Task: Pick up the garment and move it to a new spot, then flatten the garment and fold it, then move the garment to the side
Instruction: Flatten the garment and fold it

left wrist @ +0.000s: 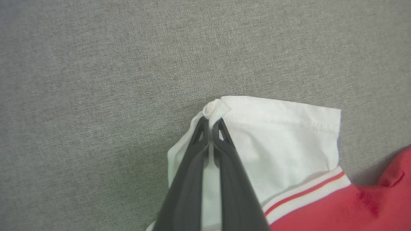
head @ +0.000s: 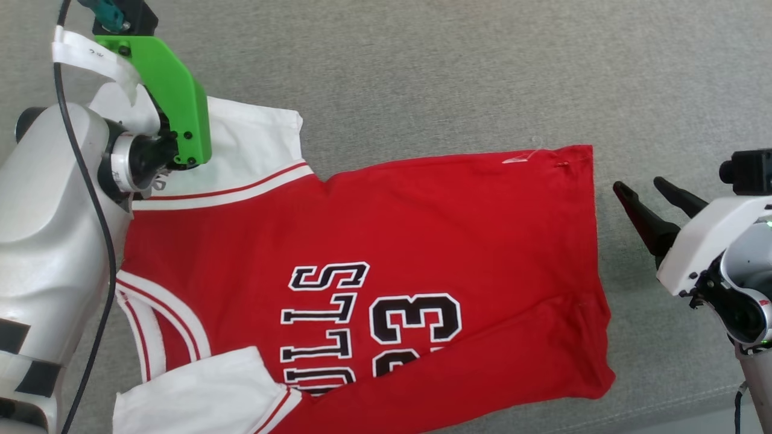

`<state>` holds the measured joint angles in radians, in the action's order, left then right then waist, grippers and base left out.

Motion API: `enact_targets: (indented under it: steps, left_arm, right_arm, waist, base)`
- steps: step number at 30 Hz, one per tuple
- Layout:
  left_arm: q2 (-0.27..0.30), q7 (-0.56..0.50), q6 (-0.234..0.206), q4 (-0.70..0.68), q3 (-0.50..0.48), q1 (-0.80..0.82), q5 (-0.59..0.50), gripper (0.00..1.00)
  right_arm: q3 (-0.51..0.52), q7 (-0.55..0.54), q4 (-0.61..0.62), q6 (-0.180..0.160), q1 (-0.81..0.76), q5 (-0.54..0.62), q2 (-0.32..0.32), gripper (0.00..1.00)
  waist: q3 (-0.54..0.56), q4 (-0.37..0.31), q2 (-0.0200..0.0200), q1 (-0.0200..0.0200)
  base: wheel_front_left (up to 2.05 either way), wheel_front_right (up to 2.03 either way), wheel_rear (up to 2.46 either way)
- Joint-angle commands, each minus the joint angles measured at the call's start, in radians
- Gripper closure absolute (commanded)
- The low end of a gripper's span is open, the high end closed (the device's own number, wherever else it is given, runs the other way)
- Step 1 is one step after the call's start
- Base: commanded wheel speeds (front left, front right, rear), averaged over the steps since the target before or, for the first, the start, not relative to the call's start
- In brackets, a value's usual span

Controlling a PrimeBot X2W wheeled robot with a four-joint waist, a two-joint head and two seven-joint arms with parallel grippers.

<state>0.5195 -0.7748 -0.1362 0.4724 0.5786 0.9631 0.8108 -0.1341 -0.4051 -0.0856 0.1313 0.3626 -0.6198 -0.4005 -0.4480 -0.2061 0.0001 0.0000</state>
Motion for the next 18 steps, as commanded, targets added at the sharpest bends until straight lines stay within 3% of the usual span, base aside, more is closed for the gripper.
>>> enact_targets:
  steps: [1,8,18]
  left_arm:
    - [-0.011,0.013,0.004,-0.005,0.003,-0.011,0.000,1.00]
    - [-0.037,0.062,0.022,-0.037,0.011,0.008,-0.010,1.00]
    - [-0.051,0.110,0.037,-0.082,0.020,0.015,-0.022,1.00]
  right_arm:
    - [-0.017,-0.040,0.000,-0.001,0.029,-0.027,-0.009,0.00]
    - [-0.086,-0.148,-0.022,-0.001,0.107,-0.067,-0.050,0.00]
    - [-0.232,-0.299,-0.176,-0.001,0.174,-0.133,-0.079,0.00]
  waist:
    - [0.016,0.049,-0.0001,0.0000]
    - [-0.006,0.108,-0.0001,0.0000]
    - [-0.031,0.152,-0.0001,0.0000]
  base:
    - [0.00,0.00,0.00]
    - [0.00,0.00,0.00]
    - [0.00,0.00,0.00]
